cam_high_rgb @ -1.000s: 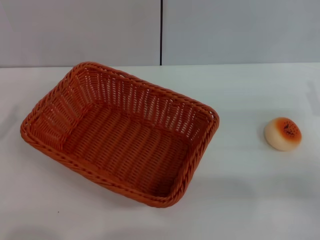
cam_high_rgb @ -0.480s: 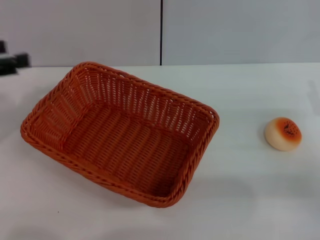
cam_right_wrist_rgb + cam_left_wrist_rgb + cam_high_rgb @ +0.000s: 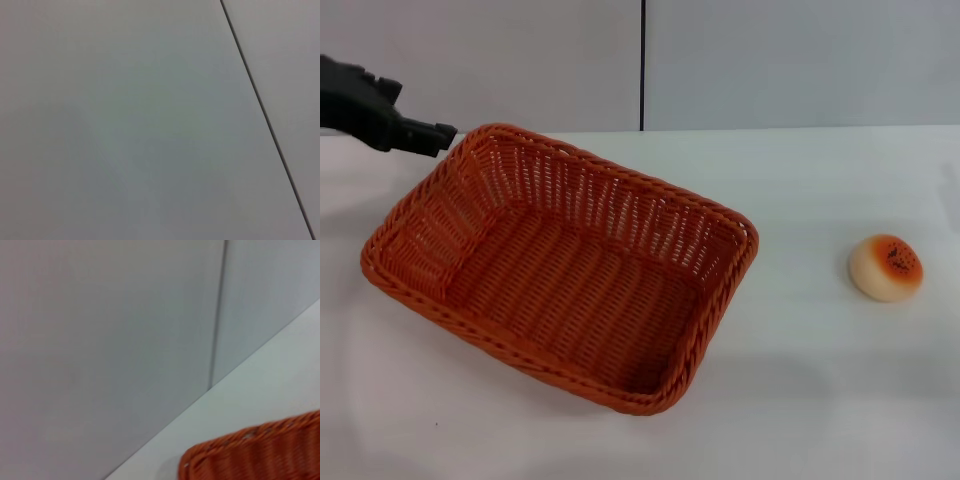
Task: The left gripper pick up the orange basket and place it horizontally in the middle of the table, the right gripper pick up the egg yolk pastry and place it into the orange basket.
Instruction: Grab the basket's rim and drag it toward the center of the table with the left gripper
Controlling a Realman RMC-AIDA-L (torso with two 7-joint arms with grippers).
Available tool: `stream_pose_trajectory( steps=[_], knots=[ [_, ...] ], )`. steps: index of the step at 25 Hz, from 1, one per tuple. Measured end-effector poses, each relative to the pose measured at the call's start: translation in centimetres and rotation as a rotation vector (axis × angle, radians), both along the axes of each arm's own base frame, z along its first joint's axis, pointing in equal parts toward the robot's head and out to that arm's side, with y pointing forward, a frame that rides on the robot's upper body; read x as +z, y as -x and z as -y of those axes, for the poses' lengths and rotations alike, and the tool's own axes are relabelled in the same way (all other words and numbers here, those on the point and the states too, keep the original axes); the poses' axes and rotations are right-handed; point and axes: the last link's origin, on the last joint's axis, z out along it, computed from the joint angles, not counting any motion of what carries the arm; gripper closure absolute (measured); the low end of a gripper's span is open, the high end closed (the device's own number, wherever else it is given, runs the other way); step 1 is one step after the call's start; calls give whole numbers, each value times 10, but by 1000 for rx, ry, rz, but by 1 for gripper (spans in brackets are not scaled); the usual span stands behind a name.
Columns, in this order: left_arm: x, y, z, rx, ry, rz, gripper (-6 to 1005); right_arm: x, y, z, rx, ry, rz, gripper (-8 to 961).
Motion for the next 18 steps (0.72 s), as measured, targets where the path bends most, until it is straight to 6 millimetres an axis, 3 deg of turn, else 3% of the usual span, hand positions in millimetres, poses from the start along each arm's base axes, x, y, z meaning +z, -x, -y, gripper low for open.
stream_pose_trajectory(
  steps=[3, 18],
  knots=[
    [-16, -4, -11, 38, 17, -169, 184, -1, -1, 2, -6, 2, -3, 312],
    [-34, 9, -12, 249, 142, -293, 210, -3, 0, -2, -2, 18, 3, 312]
  ],
)
